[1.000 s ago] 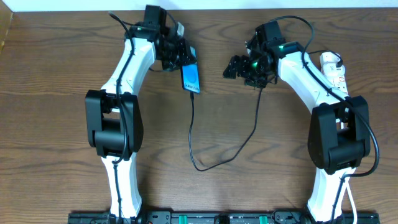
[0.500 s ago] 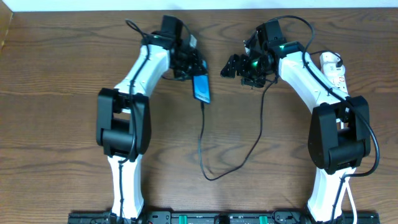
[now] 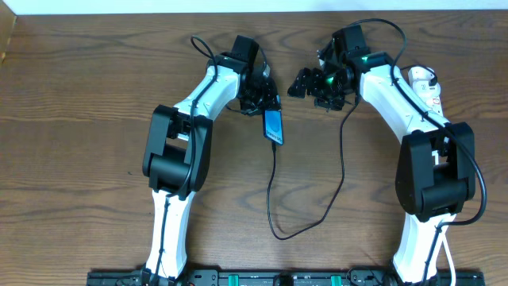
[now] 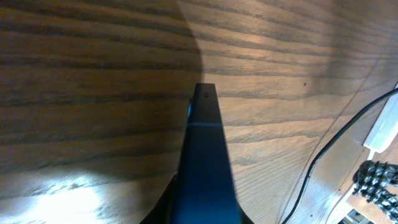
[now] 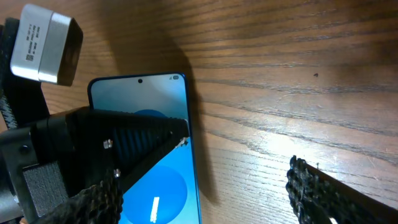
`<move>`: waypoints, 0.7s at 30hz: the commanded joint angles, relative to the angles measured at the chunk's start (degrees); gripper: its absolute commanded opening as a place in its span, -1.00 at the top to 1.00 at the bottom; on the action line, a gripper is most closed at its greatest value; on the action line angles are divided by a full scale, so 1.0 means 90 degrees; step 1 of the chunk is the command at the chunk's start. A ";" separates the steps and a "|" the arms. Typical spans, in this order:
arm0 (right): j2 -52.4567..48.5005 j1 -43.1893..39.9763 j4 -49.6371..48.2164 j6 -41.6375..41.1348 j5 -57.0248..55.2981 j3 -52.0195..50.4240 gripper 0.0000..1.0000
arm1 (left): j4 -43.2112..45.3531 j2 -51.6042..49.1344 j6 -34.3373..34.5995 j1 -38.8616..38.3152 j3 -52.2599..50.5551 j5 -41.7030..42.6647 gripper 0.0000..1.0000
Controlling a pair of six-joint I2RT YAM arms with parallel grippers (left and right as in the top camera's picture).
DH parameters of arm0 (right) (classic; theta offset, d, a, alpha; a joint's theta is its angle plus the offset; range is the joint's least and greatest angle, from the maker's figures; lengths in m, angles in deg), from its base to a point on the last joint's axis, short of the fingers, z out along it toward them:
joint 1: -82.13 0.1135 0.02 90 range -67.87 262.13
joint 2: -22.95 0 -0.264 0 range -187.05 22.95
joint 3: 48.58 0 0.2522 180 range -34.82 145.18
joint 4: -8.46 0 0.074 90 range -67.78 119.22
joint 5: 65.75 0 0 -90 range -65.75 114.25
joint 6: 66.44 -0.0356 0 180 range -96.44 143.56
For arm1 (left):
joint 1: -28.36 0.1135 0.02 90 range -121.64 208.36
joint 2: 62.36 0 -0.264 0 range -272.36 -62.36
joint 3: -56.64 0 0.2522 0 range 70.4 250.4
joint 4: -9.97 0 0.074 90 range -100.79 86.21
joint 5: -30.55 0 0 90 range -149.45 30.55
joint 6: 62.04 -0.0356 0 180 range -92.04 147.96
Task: Plug charger to phone and switch on socket
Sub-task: 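Lower the phone with the left gripper and lay it flat on the table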
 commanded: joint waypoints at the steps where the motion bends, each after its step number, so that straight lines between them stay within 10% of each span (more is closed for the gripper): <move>1: 0.0010 -0.0032 0.0015 0.0097 -0.0034 0.0044 -0.68 | 0.0112 0.0049 0.0177 -0.0066 0.0002 0.0010 0.85; 21: 0.0010 -0.0032 0.0107 0.0236 -0.0036 0.0044 -0.70 | 0.1117 0.0049 0.0607 -0.0257 -0.0525 -0.0605 0.86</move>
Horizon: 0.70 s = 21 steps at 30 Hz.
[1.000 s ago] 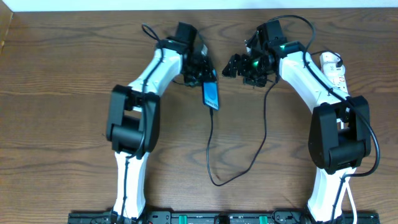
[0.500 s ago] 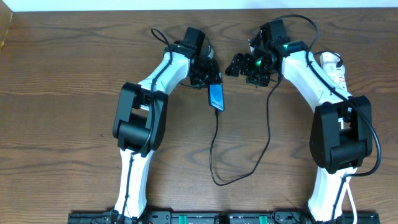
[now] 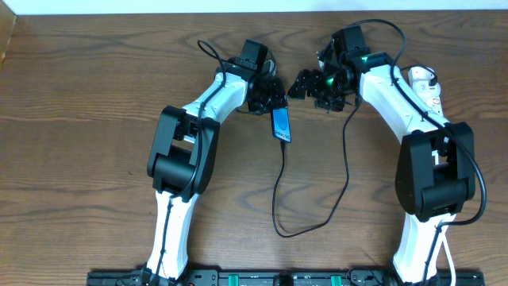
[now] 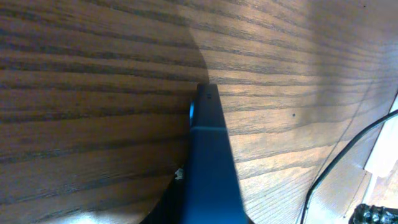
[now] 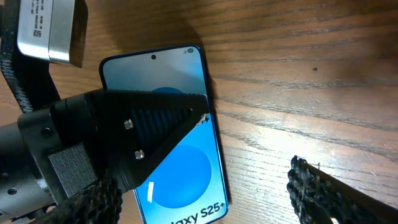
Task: Plug charger to phone and switch on socket
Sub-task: 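Lower the phone with the left gripper and lay it flat on the table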
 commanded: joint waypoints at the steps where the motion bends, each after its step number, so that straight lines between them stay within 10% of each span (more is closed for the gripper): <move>1: 0.0010 -0.0032 0.0002 0.0138 -0.0034 0.0041 -0.70 | -0.0066 0.0049 0.0092 -0.0007 -0.0138 -0.0223 0.85; 21: 0.0010 -0.0056 0.0129 0.0136 0.0398 0.0041 -0.73 | -0.0226 0.0049 -0.0058 0.0085 -0.0138 -0.0250 0.36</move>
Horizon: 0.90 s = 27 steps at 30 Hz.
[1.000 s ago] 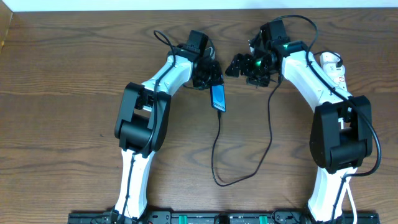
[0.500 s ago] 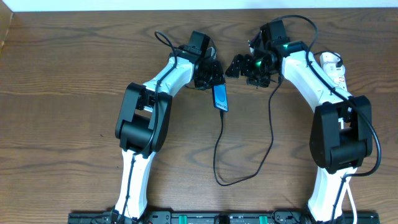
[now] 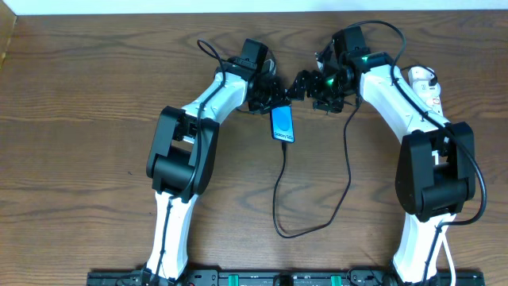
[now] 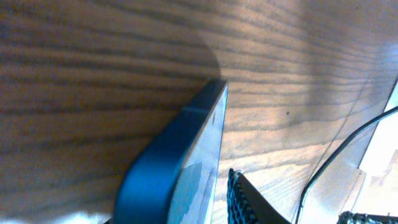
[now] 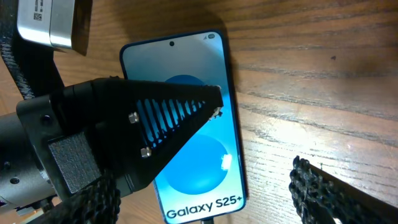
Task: Plug charger to phone and switch on socket
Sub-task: 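Lower the phone with the left gripper and lay it flat on the table, then open the left gripper and lift it away from the phone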
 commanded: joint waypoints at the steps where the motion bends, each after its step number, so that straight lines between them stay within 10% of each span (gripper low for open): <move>1: 0.0010 -0.0044 0.0029 0.0087 0.0104 0.0044 -0.73 | -0.0221 -0.0002 -0.0107 0.0102 -0.0134 -0.0272 0.36; 27: 0.0010 -0.0044 0.0233 0.0092 0.0046 0.0044 -0.79 | -0.1472 0.0333 -0.1525 0.1559 -0.0083 -0.1263 0.21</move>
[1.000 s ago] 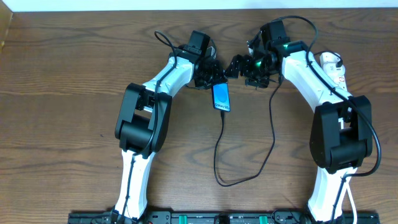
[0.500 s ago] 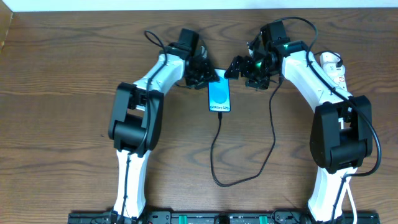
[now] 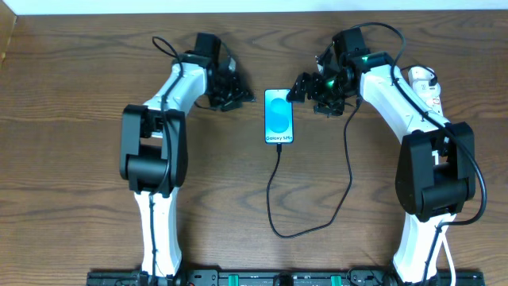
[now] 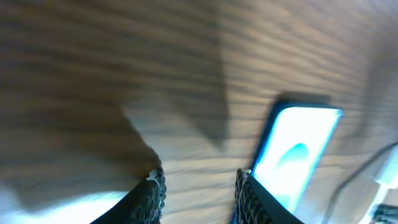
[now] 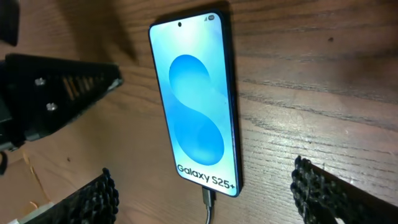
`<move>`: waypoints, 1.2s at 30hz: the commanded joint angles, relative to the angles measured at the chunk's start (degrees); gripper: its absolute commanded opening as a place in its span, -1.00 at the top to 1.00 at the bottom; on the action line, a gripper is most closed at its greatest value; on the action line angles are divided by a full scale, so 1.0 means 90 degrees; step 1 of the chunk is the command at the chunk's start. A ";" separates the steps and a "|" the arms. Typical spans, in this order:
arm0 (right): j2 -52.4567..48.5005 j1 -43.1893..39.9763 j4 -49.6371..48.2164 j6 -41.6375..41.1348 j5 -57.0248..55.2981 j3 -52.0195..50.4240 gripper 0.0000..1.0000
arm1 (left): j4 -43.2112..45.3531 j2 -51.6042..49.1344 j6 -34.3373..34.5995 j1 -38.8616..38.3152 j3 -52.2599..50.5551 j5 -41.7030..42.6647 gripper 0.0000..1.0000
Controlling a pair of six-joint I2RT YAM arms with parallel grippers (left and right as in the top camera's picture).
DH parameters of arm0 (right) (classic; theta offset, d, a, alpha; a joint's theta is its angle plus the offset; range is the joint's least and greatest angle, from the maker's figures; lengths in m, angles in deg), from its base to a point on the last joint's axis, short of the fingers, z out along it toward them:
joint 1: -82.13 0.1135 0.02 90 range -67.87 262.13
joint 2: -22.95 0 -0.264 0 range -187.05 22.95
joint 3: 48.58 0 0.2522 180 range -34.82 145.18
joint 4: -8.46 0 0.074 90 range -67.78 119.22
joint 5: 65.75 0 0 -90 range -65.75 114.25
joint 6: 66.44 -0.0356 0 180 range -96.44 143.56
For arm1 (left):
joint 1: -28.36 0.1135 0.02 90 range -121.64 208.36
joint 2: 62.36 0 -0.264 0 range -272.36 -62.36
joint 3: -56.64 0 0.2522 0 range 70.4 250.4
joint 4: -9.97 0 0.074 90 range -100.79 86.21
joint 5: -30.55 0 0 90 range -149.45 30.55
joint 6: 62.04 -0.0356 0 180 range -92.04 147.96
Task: Plug charger to phone and switch on socket
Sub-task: 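Open the left gripper and lift it away from the phone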
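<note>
The phone (image 3: 279,117) lies flat on the table, its lit blue screen (image 5: 196,99) facing up. The black charger cable (image 3: 274,191) is plugged into its near end (image 5: 209,200). My left gripper (image 3: 228,93) is to the left of the phone and open, with bare wood between its fingers (image 4: 149,194); the phone's glow (image 4: 296,155) shows to its right. My right gripper (image 3: 305,86) hovers open by the phone's right side, its fingers (image 5: 317,190) spread wide over the phone's plug end. The white socket strip (image 3: 426,84) lies at the far right, partly behind the right arm.
The cable loops down toward the table's front (image 3: 302,229) and back up under the right arm. The left finger (image 5: 59,90) shows in the right wrist view beside the phone. The wooden table (image 3: 79,159) stretches left of the arms.
The phone was tilted on its edge in my left gripper; now it lies flat, screen up. My left gripper has let go, opened and moved off to the left.
First my left gripper held the phone on its edge, cable plugged in, with the right gripper open beside it. The phone then stood a little further right, then leaned toward flat. Now it rests flat and free of the left gripper.
</note>
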 commanded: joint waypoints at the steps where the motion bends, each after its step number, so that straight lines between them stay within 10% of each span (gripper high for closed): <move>1: 0.0010 -0.0036 -0.0002 0.0070 0.0012 0.0044 -0.81 | -0.0401 0.0250 -0.0476 0.0274 -0.0051 -0.1355 0.21; 12: 0.0010 -0.0036 0.0029 0.0070 -0.0155 0.0044 -0.99 | -0.1496 0.2042 -0.1309 0.0607 -0.0041 -0.2827 0.12; 36: 0.0007 -0.0029 0.0172 0.0068 -0.0323 0.0044 -0.99 | -0.3133 0.4282 -0.1326 0.0607 -0.0041 -0.2871 -0.35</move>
